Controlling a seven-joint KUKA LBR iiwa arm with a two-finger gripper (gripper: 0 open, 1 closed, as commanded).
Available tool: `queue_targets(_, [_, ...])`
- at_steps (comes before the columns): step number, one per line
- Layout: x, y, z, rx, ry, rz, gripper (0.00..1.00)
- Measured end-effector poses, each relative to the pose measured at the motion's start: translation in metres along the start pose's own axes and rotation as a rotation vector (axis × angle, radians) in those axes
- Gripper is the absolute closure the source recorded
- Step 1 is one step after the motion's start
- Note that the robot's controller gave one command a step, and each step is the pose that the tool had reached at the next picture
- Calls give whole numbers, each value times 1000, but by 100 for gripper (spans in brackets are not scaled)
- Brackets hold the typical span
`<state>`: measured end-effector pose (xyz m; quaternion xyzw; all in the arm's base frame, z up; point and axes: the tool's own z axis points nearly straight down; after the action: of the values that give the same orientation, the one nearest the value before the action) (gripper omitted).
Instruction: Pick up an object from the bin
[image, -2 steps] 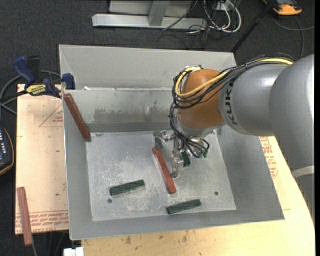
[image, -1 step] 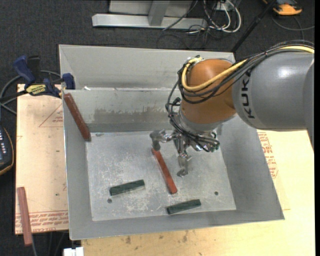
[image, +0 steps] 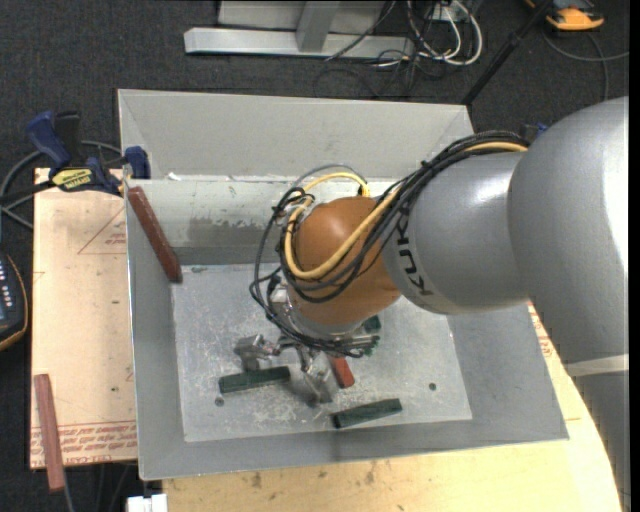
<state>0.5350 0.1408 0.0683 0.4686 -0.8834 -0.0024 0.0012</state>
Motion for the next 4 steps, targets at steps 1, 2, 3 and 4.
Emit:
queue_targets(1, [7,28,-20,3,-2,134,0])
queue_targets(2, [26,-15,-15,7,-3,341,0])
queue_targets(3, [-57,62,-15,1,-8,432,0])
queue_targets(4, [3,16,-1,6,0,256,0])
